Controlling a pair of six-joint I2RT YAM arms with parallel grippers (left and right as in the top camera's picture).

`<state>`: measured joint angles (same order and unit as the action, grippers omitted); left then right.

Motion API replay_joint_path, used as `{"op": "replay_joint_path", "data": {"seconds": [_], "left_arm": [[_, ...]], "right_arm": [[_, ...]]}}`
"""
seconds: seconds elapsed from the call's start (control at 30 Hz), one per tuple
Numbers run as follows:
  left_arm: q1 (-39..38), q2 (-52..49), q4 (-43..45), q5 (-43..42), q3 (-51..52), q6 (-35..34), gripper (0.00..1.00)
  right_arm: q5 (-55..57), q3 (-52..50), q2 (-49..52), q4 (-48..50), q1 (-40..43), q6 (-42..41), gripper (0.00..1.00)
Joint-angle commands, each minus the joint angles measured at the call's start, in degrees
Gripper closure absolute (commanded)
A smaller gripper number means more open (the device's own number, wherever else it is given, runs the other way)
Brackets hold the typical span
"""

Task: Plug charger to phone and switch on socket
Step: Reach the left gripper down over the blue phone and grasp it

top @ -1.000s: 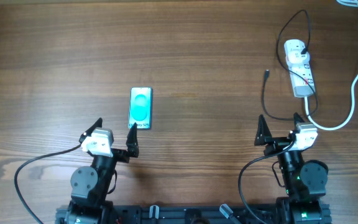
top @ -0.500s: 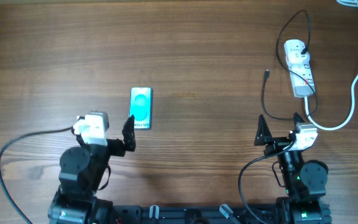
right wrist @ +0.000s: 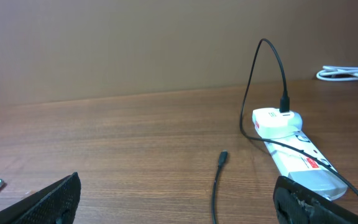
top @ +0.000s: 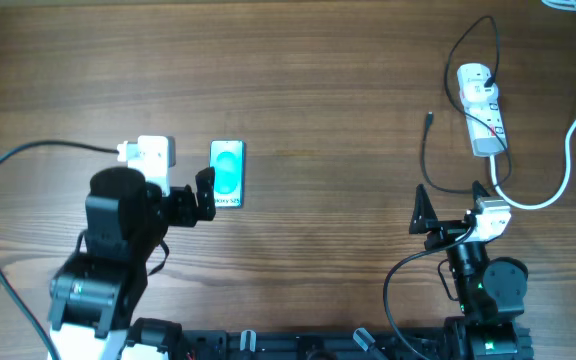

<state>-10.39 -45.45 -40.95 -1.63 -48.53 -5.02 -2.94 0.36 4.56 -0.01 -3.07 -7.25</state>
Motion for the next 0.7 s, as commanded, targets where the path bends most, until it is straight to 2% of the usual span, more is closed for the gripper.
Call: {"op": "replay_joint_path", "data": {"seconds": [0.0,0.13,0.27,0.67], "left_arm": [[-3.02,-6.05,-3.45,-0.44,-5.90,-1.44,0.00],[-6.93,-14.51,-7.32,0.76,-10.67,-4.72,0.00],[-9.01,-20.44,-8.55,6.64,-11.50,-6.14,0.00],[-8.98,-38.86,0.92,4.72,-11.47,-6.16,0.00]], "right_arm": [[-0.48,-0.07,0.22,0.13,-0.09,-0.39,0.00],[-0.48,-0.07,0.22,0.13,-0.09,-0.39,0.00],[-0.48,-0.07,0.22,0.13,-0.09,-0.39,0.00],[-0.48,-0.07,0.22,0.13,-0.09,-0.39,0.00]]}}
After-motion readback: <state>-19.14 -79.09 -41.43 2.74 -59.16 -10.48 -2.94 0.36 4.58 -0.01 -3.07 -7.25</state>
